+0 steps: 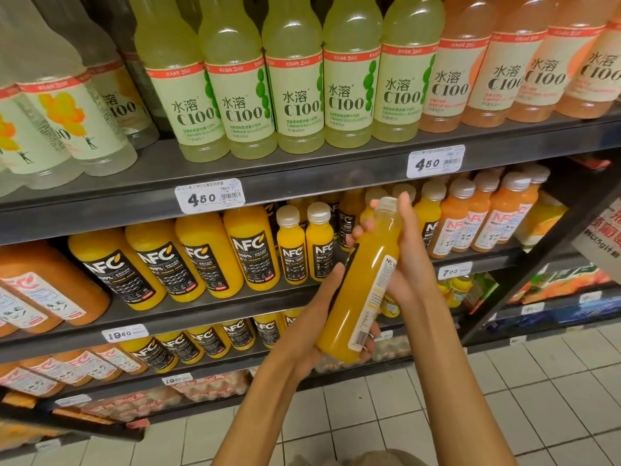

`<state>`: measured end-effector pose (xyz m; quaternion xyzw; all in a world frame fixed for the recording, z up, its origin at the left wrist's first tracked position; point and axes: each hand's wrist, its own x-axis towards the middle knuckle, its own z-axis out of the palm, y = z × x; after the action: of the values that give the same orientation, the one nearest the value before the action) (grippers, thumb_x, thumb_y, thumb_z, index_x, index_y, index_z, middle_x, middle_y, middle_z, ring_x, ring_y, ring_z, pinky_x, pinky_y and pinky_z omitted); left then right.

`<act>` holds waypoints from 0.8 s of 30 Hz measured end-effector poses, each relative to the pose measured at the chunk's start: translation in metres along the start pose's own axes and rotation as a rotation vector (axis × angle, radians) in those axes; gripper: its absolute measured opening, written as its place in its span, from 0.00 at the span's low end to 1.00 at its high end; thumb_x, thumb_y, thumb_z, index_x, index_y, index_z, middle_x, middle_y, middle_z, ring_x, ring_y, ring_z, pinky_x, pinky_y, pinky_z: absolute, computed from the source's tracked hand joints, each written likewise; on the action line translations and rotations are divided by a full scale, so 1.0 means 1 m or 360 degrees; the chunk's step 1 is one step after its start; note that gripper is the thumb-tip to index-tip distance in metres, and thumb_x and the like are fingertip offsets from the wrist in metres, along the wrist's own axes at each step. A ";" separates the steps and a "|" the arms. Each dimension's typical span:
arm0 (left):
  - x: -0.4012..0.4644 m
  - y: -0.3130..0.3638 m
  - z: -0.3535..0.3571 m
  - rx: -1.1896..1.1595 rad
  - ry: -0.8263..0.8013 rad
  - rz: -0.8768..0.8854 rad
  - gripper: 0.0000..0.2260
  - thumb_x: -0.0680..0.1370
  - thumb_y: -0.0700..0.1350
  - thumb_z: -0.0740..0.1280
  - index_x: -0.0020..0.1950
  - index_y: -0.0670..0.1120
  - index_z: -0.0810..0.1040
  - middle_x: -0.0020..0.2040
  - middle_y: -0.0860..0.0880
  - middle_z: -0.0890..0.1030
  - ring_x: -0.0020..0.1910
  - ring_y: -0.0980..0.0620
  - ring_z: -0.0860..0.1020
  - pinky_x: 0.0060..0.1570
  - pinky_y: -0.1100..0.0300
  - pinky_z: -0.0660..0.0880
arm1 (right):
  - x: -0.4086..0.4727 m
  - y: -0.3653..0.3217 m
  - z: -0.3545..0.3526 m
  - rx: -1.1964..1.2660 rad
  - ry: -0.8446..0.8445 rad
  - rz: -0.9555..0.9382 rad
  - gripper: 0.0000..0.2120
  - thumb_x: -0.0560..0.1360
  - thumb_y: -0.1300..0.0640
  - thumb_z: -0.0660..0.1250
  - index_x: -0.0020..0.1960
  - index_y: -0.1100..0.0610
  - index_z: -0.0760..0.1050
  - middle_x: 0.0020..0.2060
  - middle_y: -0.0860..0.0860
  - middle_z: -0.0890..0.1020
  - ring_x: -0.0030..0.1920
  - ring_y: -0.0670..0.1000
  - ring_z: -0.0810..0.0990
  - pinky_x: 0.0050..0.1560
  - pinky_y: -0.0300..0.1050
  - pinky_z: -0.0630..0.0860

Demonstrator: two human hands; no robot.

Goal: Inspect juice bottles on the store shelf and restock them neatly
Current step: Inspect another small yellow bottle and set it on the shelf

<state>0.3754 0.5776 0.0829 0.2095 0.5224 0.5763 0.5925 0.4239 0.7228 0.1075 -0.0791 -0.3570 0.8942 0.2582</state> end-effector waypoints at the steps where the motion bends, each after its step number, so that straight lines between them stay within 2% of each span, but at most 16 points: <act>1: 0.001 0.001 0.001 0.0136 0.0149 0.0026 0.30 0.70 0.70 0.54 0.54 0.48 0.80 0.46 0.42 0.83 0.42 0.46 0.82 0.49 0.50 0.78 | -0.001 -0.001 0.000 -0.0104 0.0028 -0.0042 0.19 0.77 0.42 0.60 0.55 0.57 0.69 0.33 0.51 0.77 0.35 0.50 0.79 0.42 0.47 0.78; 3: 0.004 0.004 0.006 0.0408 0.0459 0.0121 0.26 0.71 0.68 0.52 0.51 0.54 0.80 0.52 0.46 0.83 0.50 0.48 0.82 0.60 0.47 0.74 | -0.003 -0.005 0.003 -0.0361 0.0114 -0.0129 0.20 0.75 0.41 0.63 0.54 0.56 0.69 0.33 0.51 0.78 0.35 0.50 0.80 0.37 0.45 0.78; 4: 0.005 0.005 0.009 0.0477 0.0540 0.0163 0.24 0.74 0.67 0.50 0.51 0.55 0.79 0.53 0.46 0.83 0.52 0.49 0.82 0.61 0.48 0.74 | -0.004 -0.007 0.005 -0.0457 0.0157 -0.0163 0.20 0.73 0.40 0.65 0.54 0.56 0.70 0.33 0.51 0.78 0.36 0.50 0.80 0.35 0.44 0.77; 7: 0.009 0.003 0.014 0.0432 0.0564 0.0232 0.27 0.75 0.66 0.49 0.55 0.52 0.80 0.53 0.44 0.83 0.48 0.48 0.82 0.52 0.55 0.77 | -0.003 -0.009 0.010 -0.0551 0.0278 -0.0140 0.21 0.74 0.37 0.62 0.53 0.55 0.72 0.34 0.51 0.81 0.38 0.51 0.82 0.35 0.43 0.78; 9: 0.008 -0.002 0.009 0.0240 0.0370 0.0272 0.32 0.71 0.69 0.51 0.55 0.48 0.80 0.46 0.42 0.84 0.40 0.47 0.82 0.43 0.55 0.79 | -0.001 -0.012 0.011 -0.0560 0.0285 -0.0039 0.26 0.75 0.35 0.58 0.55 0.57 0.74 0.37 0.52 0.83 0.42 0.51 0.84 0.39 0.44 0.80; 13: 0.000 -0.008 -0.001 -0.0312 -0.0164 0.0139 0.31 0.76 0.67 0.54 0.52 0.42 0.81 0.40 0.41 0.81 0.33 0.47 0.80 0.34 0.57 0.78 | -0.003 -0.013 0.010 -0.0318 0.0058 0.0056 0.28 0.72 0.36 0.59 0.58 0.58 0.73 0.40 0.55 0.84 0.45 0.53 0.84 0.45 0.48 0.80; 16: -0.004 -0.003 0.002 -0.0281 -0.0231 -0.0005 0.32 0.77 0.66 0.52 0.51 0.40 0.80 0.40 0.40 0.80 0.33 0.47 0.80 0.34 0.56 0.78 | -0.006 -0.006 0.009 -0.0009 -0.0063 0.0056 0.26 0.75 0.37 0.56 0.56 0.58 0.72 0.37 0.54 0.82 0.41 0.53 0.83 0.46 0.48 0.80; 18: -0.003 0.000 0.002 0.0027 0.0037 0.0020 0.30 0.77 0.65 0.50 0.50 0.43 0.81 0.44 0.39 0.82 0.40 0.44 0.82 0.45 0.50 0.80 | -0.008 -0.005 0.008 -0.0078 -0.0023 0.0010 0.22 0.77 0.38 0.56 0.53 0.58 0.71 0.33 0.52 0.79 0.36 0.51 0.81 0.41 0.45 0.79; 20: -0.001 0.007 0.005 0.0381 0.0444 0.0094 0.26 0.79 0.62 0.47 0.49 0.49 0.80 0.52 0.41 0.82 0.52 0.44 0.81 0.59 0.45 0.75 | -0.010 -0.008 0.008 -0.0396 0.0118 -0.0062 0.21 0.76 0.39 0.60 0.52 0.57 0.71 0.33 0.52 0.79 0.36 0.51 0.81 0.38 0.43 0.79; 22: 0.002 0.012 0.009 0.0578 0.0598 0.0169 0.23 0.79 0.62 0.47 0.50 0.52 0.78 0.53 0.44 0.82 0.52 0.47 0.79 0.58 0.49 0.74 | -0.010 -0.010 0.008 -0.0629 0.0242 -0.0132 0.21 0.73 0.38 0.63 0.51 0.56 0.72 0.34 0.52 0.81 0.38 0.52 0.82 0.38 0.43 0.79; 24: 0.005 0.008 0.015 0.0766 0.0650 0.0280 0.23 0.75 0.66 0.49 0.47 0.53 0.75 0.46 0.48 0.78 0.45 0.52 0.77 0.48 0.56 0.73 | -0.011 -0.011 0.009 -0.0697 0.0296 -0.0126 0.23 0.72 0.37 0.62 0.53 0.56 0.73 0.35 0.51 0.82 0.41 0.52 0.83 0.37 0.44 0.80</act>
<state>0.3833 0.5892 0.0930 0.2680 0.7316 0.5153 0.3569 0.4348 0.7187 0.1211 -0.2012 -0.5200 0.7735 0.3014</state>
